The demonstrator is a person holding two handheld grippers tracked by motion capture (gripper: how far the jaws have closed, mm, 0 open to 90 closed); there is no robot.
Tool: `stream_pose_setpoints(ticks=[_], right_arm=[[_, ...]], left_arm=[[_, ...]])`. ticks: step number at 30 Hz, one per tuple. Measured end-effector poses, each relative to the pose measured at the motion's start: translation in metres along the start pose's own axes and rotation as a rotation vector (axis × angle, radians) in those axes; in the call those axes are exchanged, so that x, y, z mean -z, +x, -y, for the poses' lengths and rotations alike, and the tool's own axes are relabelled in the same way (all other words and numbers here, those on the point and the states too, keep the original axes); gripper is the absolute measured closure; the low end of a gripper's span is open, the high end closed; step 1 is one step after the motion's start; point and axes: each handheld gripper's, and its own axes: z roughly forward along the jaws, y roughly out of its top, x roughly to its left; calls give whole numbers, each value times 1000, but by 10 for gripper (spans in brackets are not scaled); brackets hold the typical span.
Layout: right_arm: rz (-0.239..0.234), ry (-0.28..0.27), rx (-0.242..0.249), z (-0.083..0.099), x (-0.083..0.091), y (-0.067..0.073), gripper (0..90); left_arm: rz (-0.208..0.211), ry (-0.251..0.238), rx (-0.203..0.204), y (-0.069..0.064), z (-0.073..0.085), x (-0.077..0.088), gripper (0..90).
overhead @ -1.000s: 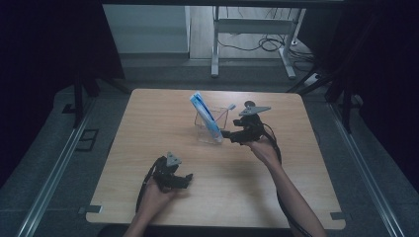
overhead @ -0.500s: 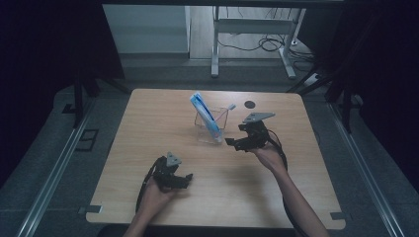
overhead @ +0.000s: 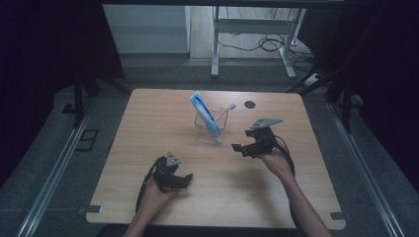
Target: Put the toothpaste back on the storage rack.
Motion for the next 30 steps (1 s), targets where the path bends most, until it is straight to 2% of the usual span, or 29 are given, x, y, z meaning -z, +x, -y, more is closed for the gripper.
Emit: stream_pose_setpoints(ticks=[5,18,30], right_arm=[[13,16,6,7,4,0,139],[41,15,2,26,19,-2,134],[87,28,9,48,36,0,134]], left_arm=[[0,0,3,0,0,0,131],[0,0,3,0,0,0,131],[0,0,3,0,0,0,131]])
